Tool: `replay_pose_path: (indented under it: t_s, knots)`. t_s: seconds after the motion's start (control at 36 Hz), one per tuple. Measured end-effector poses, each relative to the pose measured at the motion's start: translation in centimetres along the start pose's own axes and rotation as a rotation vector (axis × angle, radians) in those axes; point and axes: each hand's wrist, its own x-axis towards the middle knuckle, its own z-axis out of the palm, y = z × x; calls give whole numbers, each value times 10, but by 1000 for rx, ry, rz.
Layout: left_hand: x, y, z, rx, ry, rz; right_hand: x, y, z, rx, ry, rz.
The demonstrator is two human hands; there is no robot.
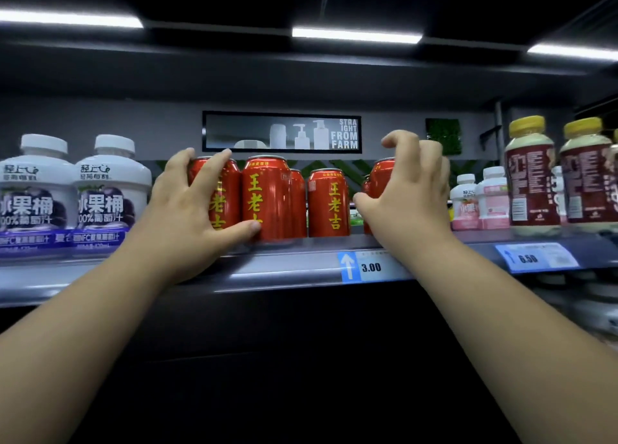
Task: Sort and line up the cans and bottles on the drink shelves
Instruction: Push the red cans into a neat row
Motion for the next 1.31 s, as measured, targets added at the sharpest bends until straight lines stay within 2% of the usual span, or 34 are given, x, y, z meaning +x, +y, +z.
replay_pose_path:
  t_s: [0.11, 0.17, 0.39, 0.53, 0.61, 0.72, 0.89, 1.03, 1.11, 1.19, 1.25, 1.31]
  knots:
    - [0, 3, 1, 46, -13, -1, 3, 18, -1, -21, -291, 139]
    - [-1, 5, 1, 62, -18, -1, 5, 25, -4, 37, -345, 162]
    - [-3, 9, -1, 104, -10, 2, 8, 42, -22, 163, -348, 135]
    - [-3, 15, 2, 183, 35, 23, 15, 48, -27, 217, -455, 127]
    - [0, 28, 4, 139, 72, -14, 20, 50, -26, 263, -504, 146]
    - [3, 52, 17, 168, 125, 37, 23, 45, -25, 307, -566, 109]
    - [3, 53, 25, 239, 137, 28, 28, 28, -20, 361, -627, 29]
    - [1, 50, 26, 263, 127, 29, 27, 18, -5, 506, -716, 60]
    - [1, 49, 27, 265, 124, 30, 25, 14, 3, 601, -641, 137]
    - [2, 49, 27, 271, 132, 31, 26, 10, 8, 495, -555, 125]
    - [2, 48, 26, 272, 129, 35, 27, 9, 11, 519, -556, 147]
    - [3, 48, 26, 276, 128, 42, 27, 4, 12, 647, -611, 202]
